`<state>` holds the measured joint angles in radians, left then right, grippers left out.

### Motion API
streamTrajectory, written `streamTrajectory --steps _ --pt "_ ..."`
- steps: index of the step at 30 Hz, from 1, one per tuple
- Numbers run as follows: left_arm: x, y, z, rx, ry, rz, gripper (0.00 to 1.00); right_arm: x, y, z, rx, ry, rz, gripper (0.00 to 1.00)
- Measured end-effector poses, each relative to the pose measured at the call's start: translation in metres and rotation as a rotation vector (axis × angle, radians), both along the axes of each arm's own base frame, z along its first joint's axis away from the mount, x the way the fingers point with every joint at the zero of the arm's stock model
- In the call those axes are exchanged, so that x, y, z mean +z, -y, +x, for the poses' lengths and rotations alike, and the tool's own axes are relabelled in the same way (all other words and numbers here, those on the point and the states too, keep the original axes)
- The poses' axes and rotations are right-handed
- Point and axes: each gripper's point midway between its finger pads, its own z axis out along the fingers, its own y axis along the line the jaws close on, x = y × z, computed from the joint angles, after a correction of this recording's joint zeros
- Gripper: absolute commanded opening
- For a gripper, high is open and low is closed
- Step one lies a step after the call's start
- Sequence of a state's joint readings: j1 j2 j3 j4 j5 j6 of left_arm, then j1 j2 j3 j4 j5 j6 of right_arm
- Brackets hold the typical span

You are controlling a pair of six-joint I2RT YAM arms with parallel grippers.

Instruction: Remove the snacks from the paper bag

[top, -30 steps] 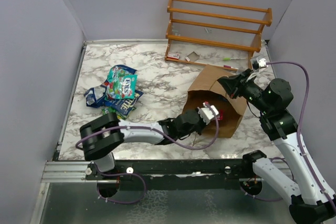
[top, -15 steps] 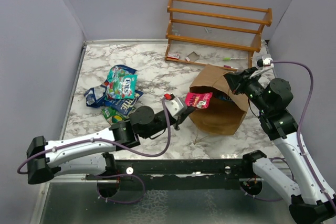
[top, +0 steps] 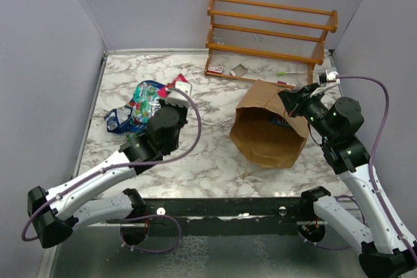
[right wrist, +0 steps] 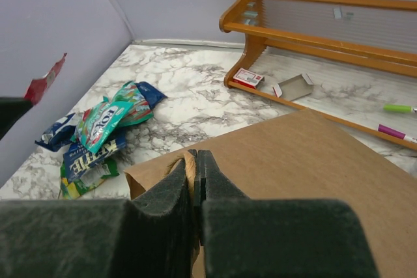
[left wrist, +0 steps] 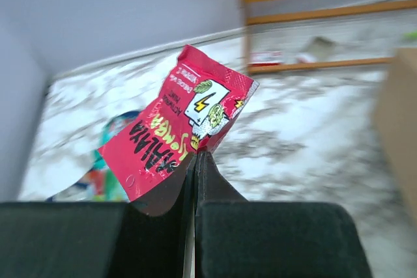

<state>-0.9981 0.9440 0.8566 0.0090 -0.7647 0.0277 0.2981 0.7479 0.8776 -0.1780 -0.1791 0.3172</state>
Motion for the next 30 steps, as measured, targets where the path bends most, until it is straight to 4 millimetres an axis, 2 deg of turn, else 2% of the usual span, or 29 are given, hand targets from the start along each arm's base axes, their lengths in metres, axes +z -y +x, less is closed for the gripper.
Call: streamTrajectory --steps 5,7,10,12,16,18,20,23,27,30 --pt "-0.026 -0.085 0.05 0.344 -0.105 0.073 0.0 -0.002 -0.001 0.002 0.001 -0.008 -0.002 0.02" --pt "-0.036 -0.11 0.063 0.439 -0.136 0.105 0.0 -0.005 -0.002 0.005 0.001 -0.017 -0.005 0.02" --pt "-0.069 -0.166 0.083 0.657 -0.213 0.157 0.0 -0.009 -0.004 0.012 0.002 -0.032 -0.009 0.02" --pt "-0.096 -0.188 0.088 0.75 -0.265 0.19 0.0 -0.014 -0.005 0.016 0.002 -0.05 -0.013 0.02" --pt "-0.152 -0.189 0.094 0.795 -0.388 0.261 0.0 -0.02 -0.007 0.019 0.001 -0.073 -0.006 0.02" --pt "-0.173 -0.19 0.095 0.815 -0.432 0.279 0.0 -0.018 -0.007 0.016 0.005 -0.069 0.0 0.02" --pt "-0.184 -0.196 0.094 0.837 -0.457 0.276 0.0 -0.015 -0.007 0.013 0.012 -0.06 0.009 0.02" --pt "-0.189 -0.2 0.093 0.843 -0.461 0.245 0.03 -0.008 -0.008 0.006 0.029 -0.042 0.023 0.02" --pt "-0.194 -0.196 0.09 0.795 -0.471 0.223 0.35 -0.002 -0.01 -0.001 0.046 -0.021 0.039 0.02" --pt "-0.185 -0.183 0.092 0.706 -0.467 0.163 0.57 -0.004 -0.01 -0.002 0.048 -0.022 0.038 0.02"
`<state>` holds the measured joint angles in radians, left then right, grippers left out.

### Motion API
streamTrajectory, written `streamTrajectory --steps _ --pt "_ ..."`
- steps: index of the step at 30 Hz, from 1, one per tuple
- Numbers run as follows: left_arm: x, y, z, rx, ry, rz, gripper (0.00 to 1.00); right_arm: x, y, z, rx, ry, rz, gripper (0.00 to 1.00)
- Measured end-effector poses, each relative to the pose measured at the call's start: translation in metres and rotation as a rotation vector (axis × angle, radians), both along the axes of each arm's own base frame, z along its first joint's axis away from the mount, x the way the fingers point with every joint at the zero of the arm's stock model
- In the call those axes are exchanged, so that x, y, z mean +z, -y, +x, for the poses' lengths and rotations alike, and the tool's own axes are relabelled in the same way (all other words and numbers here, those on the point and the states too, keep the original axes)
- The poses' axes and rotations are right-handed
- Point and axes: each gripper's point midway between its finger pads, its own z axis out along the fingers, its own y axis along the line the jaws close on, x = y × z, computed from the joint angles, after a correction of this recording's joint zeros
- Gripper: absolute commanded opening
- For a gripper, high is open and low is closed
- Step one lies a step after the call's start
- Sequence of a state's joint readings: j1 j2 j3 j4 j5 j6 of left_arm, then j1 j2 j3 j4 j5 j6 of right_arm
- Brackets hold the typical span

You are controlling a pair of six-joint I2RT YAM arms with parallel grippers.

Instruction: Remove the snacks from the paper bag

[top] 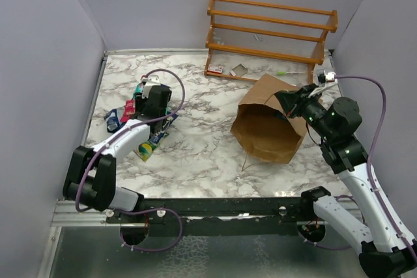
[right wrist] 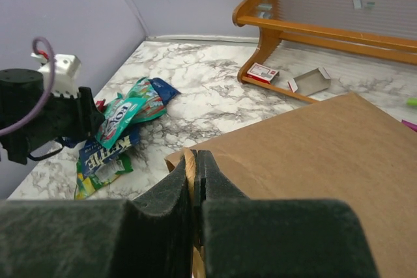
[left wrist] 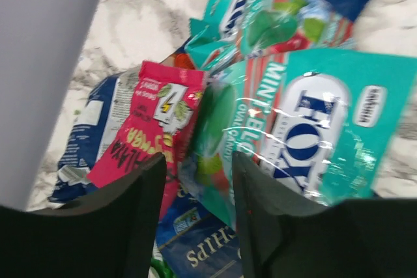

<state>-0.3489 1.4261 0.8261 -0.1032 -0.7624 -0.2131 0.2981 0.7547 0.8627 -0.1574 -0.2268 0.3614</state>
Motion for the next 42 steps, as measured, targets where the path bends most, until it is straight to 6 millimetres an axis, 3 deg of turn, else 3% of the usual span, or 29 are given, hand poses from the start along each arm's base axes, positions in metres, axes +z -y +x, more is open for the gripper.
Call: streamTrajectory --steps 4,10,18,23,27,32,38,42 --pt "0.028 0.017 0.001 -0.084 0.077 -0.101 0.81 -0.001 0.001 -0.002 0.0 -0.001 -0.001 0.02" --pt "0.075 0.042 0.001 -0.21 0.177 -0.237 0.86 0.003 0.002 -0.006 0.0 0.016 -0.004 0.02" --pt "0.119 0.081 -0.016 -0.438 0.257 -0.396 0.91 0.005 0.003 -0.009 0.004 0.035 -0.021 0.02" --pt "0.132 0.115 -0.031 -0.609 0.282 -0.53 0.92 0.004 0.0 -0.011 0.027 0.043 -0.035 0.02" --pt "0.126 0.137 -0.051 -0.726 0.263 -0.631 0.92 -0.004 -0.005 -0.008 0.06 0.026 -0.059 0.02" --pt "0.135 0.149 -0.07 -0.823 0.268 -0.685 0.93 -0.019 -0.01 -0.004 0.087 -0.017 -0.086 0.02" --pt "0.16 0.162 -0.094 -0.964 0.309 -0.714 0.93 -0.016 -0.01 -0.01 0.099 0.004 -0.1 0.02" --pt "0.167 0.182 -0.11 -1.08 0.302 -0.789 0.92 -0.014 -0.009 -0.015 0.107 0.013 -0.108 0.02"
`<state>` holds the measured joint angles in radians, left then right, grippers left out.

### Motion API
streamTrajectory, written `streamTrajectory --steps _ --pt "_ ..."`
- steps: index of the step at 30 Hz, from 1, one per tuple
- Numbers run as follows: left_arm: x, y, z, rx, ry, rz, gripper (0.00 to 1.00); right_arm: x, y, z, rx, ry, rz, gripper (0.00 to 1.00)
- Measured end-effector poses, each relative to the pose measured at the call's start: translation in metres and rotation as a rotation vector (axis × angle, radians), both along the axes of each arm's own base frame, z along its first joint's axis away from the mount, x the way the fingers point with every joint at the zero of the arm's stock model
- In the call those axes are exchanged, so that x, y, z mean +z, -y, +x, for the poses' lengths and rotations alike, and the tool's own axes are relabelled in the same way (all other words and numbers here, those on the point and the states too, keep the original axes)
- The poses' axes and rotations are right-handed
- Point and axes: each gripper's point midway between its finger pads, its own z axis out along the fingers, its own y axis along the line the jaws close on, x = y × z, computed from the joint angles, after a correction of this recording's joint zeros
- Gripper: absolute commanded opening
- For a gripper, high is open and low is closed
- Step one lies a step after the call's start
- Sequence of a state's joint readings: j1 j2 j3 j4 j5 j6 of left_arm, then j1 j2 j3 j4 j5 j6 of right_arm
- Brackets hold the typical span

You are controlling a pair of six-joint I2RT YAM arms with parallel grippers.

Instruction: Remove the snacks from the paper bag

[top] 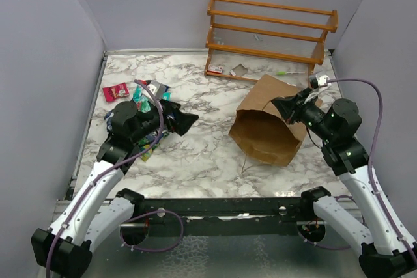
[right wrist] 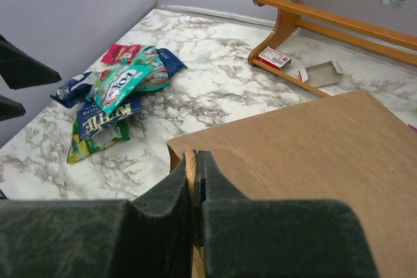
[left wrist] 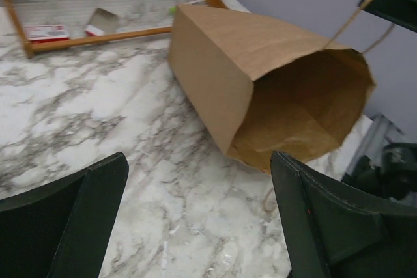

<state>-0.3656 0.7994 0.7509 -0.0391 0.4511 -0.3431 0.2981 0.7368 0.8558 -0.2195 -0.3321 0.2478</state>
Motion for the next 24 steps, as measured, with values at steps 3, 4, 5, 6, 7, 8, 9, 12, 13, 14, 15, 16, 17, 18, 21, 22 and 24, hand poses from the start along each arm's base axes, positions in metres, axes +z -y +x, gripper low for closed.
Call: streamTrajectory --steps 3,4,5,6,7,8,9,12,13,14,15,16,17,18,21,22,24 --pt "-0.003 0.025 -0.019 -0.105 -0.003 -0.055 0.85 0.002 -0.001 -0.005 0.017 0.003 -0.001 0.02" --pt "-0.007 0.037 -0.029 -0.15 -0.006 -0.071 0.84 0.003 -0.002 -0.006 0.023 0.005 0.0 0.02" --pt "-0.01 0.05 -0.043 -0.206 -0.006 -0.078 0.83 0.004 -0.003 -0.008 0.031 0.009 0.001 0.02" --pt "-0.014 0.065 -0.059 -0.27 -0.003 -0.086 0.81 0.006 -0.004 -0.01 0.042 0.013 0.003 0.02" --pt "-0.016 0.075 -0.07 -0.309 0.0 -0.09 0.79 0.006 -0.005 -0.011 0.051 0.015 0.004 0.02" --pt "-0.018 0.086 -0.084 -0.359 0.007 -0.094 0.77 0.007 -0.006 -0.013 0.062 0.017 0.005 0.02" --pt "-0.019 0.098 -0.1 -0.408 0.019 -0.098 0.75 0.007 -0.007 -0.014 0.071 0.018 0.006 0.02" --pt "-0.019 0.123 -0.124 -0.468 0.067 -0.098 0.73 0.007 -0.01 -0.018 0.093 0.015 0.008 0.02" --pt "-0.02 0.132 -0.132 -0.481 0.093 -0.09 0.71 0.007 -0.011 -0.02 0.103 0.012 0.01 0.02" --pt "-0.024 0.141 -0.138 -0.482 0.12 -0.077 0.69 0.007 -0.012 -0.021 0.108 0.011 0.011 0.02" --pt "-0.029 0.151 -0.145 -0.487 0.156 -0.054 0.67 0.007 -0.012 -0.023 0.114 0.009 0.014 0.02" --pt "-0.035 0.159 -0.15 -0.487 0.192 -0.026 0.66 0.008 -0.013 -0.025 0.12 0.009 0.016 0.02" --pt "-0.042 0.167 -0.154 -0.487 0.215 0.002 0.63 0.009 -0.013 -0.026 0.124 0.011 0.018 0.02" --pt "-0.05 0.176 -0.155 -0.478 0.247 0.037 0.6 0.01 -0.013 -0.029 0.13 0.014 0.021 0.02" --pt "-0.083 0.202 -0.14 -0.413 0.298 0.17 0.51 0.013 -0.014 -0.033 0.141 0.022 0.027 0.02" --pt "-0.089 0.207 -0.135 -0.399 0.307 0.195 0.47 0.014 -0.014 -0.035 0.144 0.024 0.029 0.02" --pt "-0.102 0.221 -0.118 -0.342 0.345 0.257 0.4 0.016 -0.015 -0.037 0.153 0.027 0.032 0.02"
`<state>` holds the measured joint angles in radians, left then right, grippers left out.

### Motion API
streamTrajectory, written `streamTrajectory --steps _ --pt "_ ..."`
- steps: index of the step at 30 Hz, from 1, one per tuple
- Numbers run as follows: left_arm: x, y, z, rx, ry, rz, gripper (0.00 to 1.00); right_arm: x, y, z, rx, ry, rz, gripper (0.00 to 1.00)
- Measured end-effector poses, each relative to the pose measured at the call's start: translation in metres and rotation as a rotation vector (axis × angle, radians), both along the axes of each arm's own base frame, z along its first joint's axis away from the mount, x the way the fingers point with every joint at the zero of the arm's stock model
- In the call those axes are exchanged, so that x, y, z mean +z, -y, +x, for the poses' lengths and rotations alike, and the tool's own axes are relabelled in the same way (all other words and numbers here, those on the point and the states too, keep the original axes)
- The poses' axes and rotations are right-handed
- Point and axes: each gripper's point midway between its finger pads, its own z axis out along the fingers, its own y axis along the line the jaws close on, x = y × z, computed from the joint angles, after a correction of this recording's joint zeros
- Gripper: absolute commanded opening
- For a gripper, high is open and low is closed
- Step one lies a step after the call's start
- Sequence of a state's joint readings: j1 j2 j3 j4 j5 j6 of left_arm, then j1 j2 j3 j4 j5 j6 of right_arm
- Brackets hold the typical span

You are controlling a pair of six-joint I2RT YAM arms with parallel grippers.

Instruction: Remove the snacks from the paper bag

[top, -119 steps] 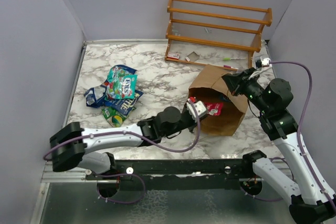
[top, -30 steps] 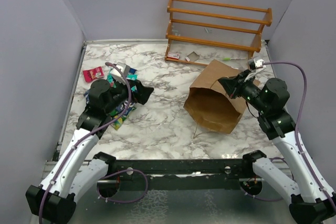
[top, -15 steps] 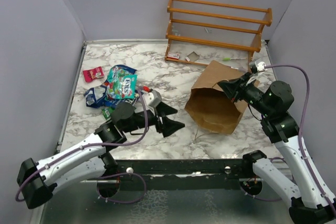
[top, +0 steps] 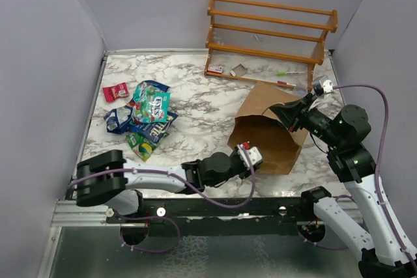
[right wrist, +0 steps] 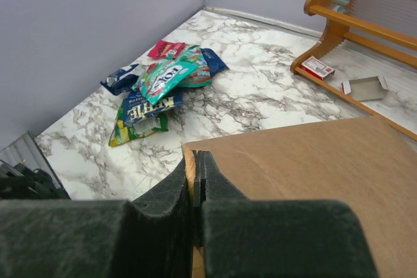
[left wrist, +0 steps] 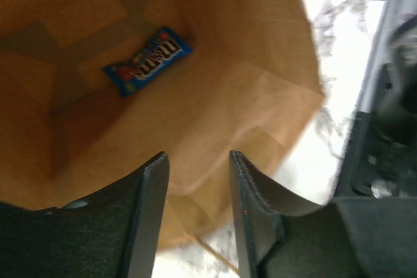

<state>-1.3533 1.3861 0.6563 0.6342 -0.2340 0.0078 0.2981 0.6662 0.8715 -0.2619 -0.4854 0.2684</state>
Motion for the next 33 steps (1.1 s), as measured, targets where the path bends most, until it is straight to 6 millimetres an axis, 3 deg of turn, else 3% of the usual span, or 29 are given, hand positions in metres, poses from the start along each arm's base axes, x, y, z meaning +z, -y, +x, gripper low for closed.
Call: streamTrajectory --steps 9,19,24,29,33 --pt "-0.032 0.055 0.057 0.123 0.067 0.069 0.35 0.004 -0.003 -0.005 0.026 -0.001 0.013 0.02" --pt "-0.084 0.066 0.111 0.199 0.022 0.144 0.31 0.004 -0.007 -0.01 0.064 -0.001 0.014 0.02" --pt "-0.103 0.076 0.124 0.205 0.012 0.161 0.37 0.004 -0.009 -0.012 0.076 -0.002 0.014 0.02" --pt "-0.112 0.097 0.134 0.208 0.012 0.157 0.55 0.006 -0.01 -0.013 0.09 -0.002 0.014 0.02" --pt "-0.113 0.11 0.147 0.231 0.013 0.13 0.58 0.01 -0.012 -0.014 0.103 0.002 0.017 0.02"
